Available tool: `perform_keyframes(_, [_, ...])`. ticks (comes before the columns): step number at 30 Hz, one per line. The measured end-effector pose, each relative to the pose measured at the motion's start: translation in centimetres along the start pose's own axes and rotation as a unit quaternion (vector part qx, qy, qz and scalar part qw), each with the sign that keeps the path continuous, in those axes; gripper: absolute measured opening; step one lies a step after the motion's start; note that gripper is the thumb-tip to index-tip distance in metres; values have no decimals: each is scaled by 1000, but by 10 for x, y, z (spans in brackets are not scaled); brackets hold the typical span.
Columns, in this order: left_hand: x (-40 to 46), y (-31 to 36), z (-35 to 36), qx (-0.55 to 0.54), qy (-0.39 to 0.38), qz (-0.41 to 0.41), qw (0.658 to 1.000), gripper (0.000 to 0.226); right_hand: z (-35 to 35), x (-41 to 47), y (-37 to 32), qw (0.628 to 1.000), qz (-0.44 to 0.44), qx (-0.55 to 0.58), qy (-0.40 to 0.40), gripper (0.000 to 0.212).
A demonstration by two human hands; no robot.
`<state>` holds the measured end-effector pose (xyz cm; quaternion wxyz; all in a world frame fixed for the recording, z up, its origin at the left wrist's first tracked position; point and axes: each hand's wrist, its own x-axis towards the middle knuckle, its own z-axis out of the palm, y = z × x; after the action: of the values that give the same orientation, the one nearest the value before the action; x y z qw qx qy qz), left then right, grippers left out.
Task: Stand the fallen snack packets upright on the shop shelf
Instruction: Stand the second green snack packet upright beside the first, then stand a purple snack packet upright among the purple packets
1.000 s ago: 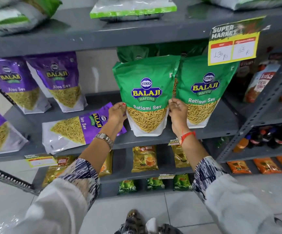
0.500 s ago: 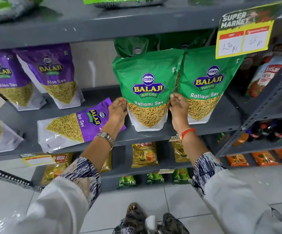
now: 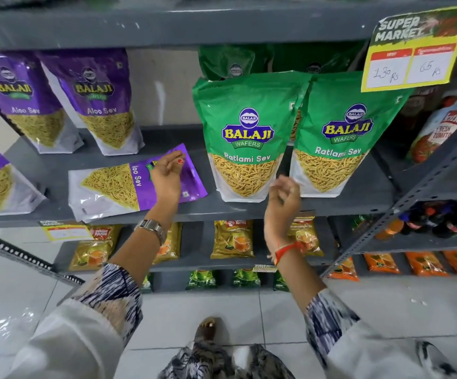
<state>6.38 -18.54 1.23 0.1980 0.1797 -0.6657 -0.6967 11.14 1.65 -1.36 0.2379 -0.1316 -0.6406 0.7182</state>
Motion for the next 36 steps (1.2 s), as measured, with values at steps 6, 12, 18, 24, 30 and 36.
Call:
perform_keyframes(6, [16,-1,-63,198,26,51,979,29,41,-75,27,943,292,60,-149,8])
perform_keyframes(12, [58,9,-106,380,-116,-62,916,26,108,-106,14,833,487,121,-235,9])
perform_keyframes(18, [101,21,-134,490,-166,-15,856,35,174,-138,15,795,530,151,-255,21])
perform_keyframes(24, [141,24,-151,537,-257,-61,801,34,202,-155,31,811,525,189,-176,40])
perform_keyframes(30, [164,22,-157,466,-273,-86,838,43,220,-164,42,849,471,207,-119,24])
perform_keyframes(36, [160,8,-192,225,-312,-232,893,19,218,-164,49,899,401,159,-72,36])
